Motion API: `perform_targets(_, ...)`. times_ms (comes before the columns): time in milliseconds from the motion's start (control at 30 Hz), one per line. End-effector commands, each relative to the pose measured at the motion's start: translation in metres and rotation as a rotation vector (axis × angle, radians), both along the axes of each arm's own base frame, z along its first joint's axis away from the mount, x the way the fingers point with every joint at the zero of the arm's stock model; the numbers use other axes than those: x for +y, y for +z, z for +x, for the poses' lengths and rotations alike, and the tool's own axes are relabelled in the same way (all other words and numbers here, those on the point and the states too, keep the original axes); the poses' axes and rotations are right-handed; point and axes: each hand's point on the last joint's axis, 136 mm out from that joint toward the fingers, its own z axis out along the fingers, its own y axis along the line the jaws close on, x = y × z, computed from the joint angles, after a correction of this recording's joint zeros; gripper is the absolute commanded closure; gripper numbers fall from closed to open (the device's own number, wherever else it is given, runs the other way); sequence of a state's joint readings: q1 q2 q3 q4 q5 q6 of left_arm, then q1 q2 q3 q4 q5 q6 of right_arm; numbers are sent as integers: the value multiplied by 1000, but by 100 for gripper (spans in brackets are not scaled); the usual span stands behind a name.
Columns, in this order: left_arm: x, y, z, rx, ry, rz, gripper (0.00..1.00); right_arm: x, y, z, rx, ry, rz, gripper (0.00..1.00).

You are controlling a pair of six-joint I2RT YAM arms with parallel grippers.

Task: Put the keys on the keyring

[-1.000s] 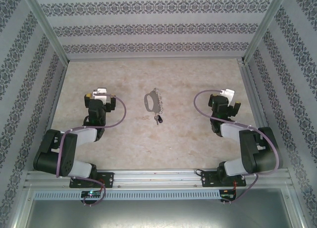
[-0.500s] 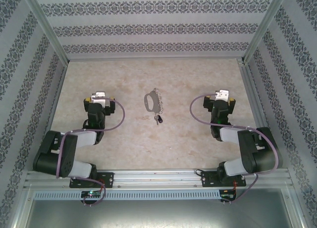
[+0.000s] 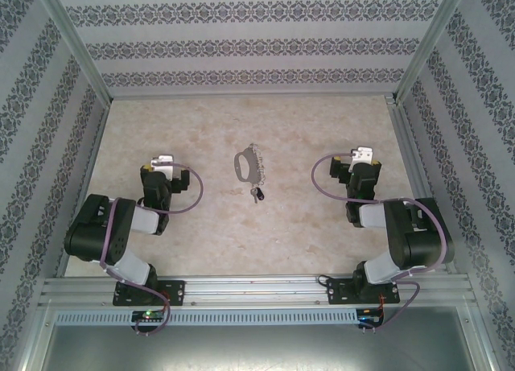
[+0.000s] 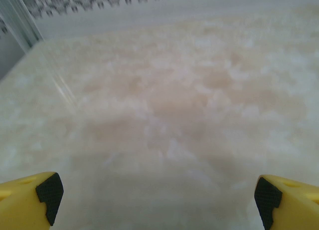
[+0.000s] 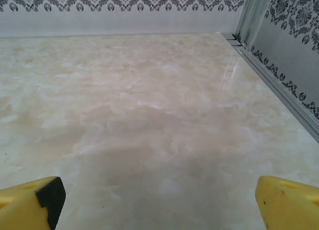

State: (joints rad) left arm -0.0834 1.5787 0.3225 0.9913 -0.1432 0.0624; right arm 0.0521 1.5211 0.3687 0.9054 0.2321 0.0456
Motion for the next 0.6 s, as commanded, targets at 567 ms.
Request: perform_targets(567,13,7,14,-6,26,-83,0,10,6,5,-16,76,27,2)
